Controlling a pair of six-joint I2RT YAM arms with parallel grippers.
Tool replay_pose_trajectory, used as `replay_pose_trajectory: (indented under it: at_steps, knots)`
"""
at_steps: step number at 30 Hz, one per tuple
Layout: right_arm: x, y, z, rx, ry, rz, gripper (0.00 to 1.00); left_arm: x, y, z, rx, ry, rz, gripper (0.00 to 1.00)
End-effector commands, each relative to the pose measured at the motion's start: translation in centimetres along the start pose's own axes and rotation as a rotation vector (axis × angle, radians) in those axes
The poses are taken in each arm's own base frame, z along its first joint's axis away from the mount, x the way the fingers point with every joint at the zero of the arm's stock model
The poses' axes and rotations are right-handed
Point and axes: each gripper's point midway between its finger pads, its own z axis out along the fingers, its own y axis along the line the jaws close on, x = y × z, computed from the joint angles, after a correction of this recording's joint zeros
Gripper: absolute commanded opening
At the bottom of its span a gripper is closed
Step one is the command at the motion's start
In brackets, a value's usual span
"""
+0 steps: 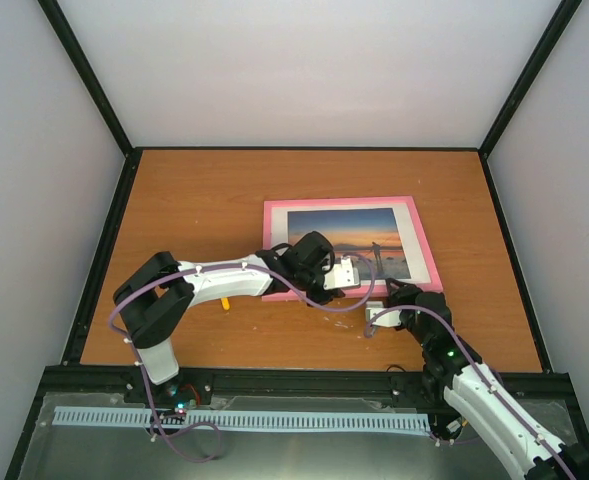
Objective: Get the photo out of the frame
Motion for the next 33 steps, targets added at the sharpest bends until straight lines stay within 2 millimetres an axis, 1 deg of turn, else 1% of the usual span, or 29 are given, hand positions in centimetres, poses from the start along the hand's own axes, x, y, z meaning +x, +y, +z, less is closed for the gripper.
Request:
replay_pose_trajectory:
  at_steps: [1, 5, 9, 10, 11, 12, 13, 14, 15, 16, 18, 20, 21, 22, 23, 24, 26, 29, 30, 33]
  knots:
    - [-0.4, -1.2, 0.0, 0.076, -0.016, 0.001, 0.37, -5.6, 1.5, -2.9, -0.039, -0.162, 0.035, 0.01]
    - [-0.4, -1.2, 0.0, 0.080, -0.018, 0.003, 0.33, -5.7, 1.6, -3.0, -0.046, -0.163, 0.031, 0.01]
    - [-0.3, -1.6, 0.0, 0.081, -0.014, 0.008, 0.22, -6.4, 1.9, -4.0, -0.065, -0.183, 0.008, 0.02]
    - [-0.3, -1.9, -0.1, 0.085, -0.012, 0.009, 0.20, -6.6, 2.3, -4.3, -0.088, -0.187, -0.007, 0.08]
    - [-0.3, -2.3, -0.2, 0.090, -0.010, 0.012, 0.19, -6.6, 2.7, -4.7, -0.114, -0.189, -0.034, 0.18]
    - [-0.2, -2.7, -0.3, 0.090, -0.005, 0.015, 0.18, -6.8, 3.2, -5.2, -0.148, -0.192, -0.062, 0.31]
    - [-0.2, -3.2, -0.5, 0.092, -0.005, 0.020, 0.17, -6.9, 3.6, -5.8, -0.173, -0.195, -0.092, 0.40]
    - [-0.2, -3.6, -0.6, 0.089, -0.004, 0.029, 0.17, -7.2, 4.0, -6.8, -0.203, -0.205, -0.114, 0.47]
    - [-0.2, -4.0, -0.8, 0.083, -0.003, 0.038, 0.16, -7.5, 4.3, -7.8, -0.233, -0.216, -0.139, 0.52]
    - [-0.3, -4.5, -1.0, 0.079, -0.003, 0.048, 0.16, -8.0, 4.7, -9.2, -0.269, -0.238, -0.156, 0.55]
    - [-0.3, -5.5, -1.6, 0.065, -0.003, 0.066, 0.14, -8.6, 5.6, -12.4, -0.360, -0.279, -0.189, 0.61]
    - [-0.5, -6.2, -2.4, 0.042, -0.007, 0.084, 0.13, -8.6, 7.1, -15.9, -0.495, -0.313, -0.250, 0.69]
    - [-0.6, -6.6, -2.8, 0.028, -0.014, 0.099, 0.13, -7.9, 7.8, -17.5, -0.565, -0.312, -0.290, 0.77]
    - [-0.9, -6.5, -3.3, -0.014, -0.026, 0.118, 0.14, -7.1, 8.6, -19.3, -0.637, -0.312, -0.337, 0.81]
    - [-1.3, -6.8, -4.0, -0.053, -0.045, 0.136, 0.14, -6.0, 9.4, -20.8, -0.701, -0.299, -0.383, 0.88]
    - [-1.7, -7.5, -4.6, -0.077, -0.065, 0.172, 0.13, -5.1, 9.9, -22.4, -0.753, -0.302, -0.429, 0.90]
    - [-2.5, -9.3, -5.8, -0.117, -0.096, 0.260, 0.10, -2.9, 11.0, -24.9, -0.828, -0.312, -0.512, 0.93]
    - [-3.5, -11.7, -7.0, -0.201, -0.121, 0.377, 0.10, 1.5, 12.8, -27.9, -0.939, -0.320, -0.659, 0.94]
    - [-3.7, -13.1, -7.4, -0.215, -0.126, 0.410, 0.10, 3.0, 13.3, -29.2, -0.982, -0.332, -0.715, 0.94]
    - [-4.0, -15.3, -7.7, -0.266, -0.110, 0.498, 0.07, 6.6, 14.2, -32.6, -1.091, -0.380, -0.842, 0.93]
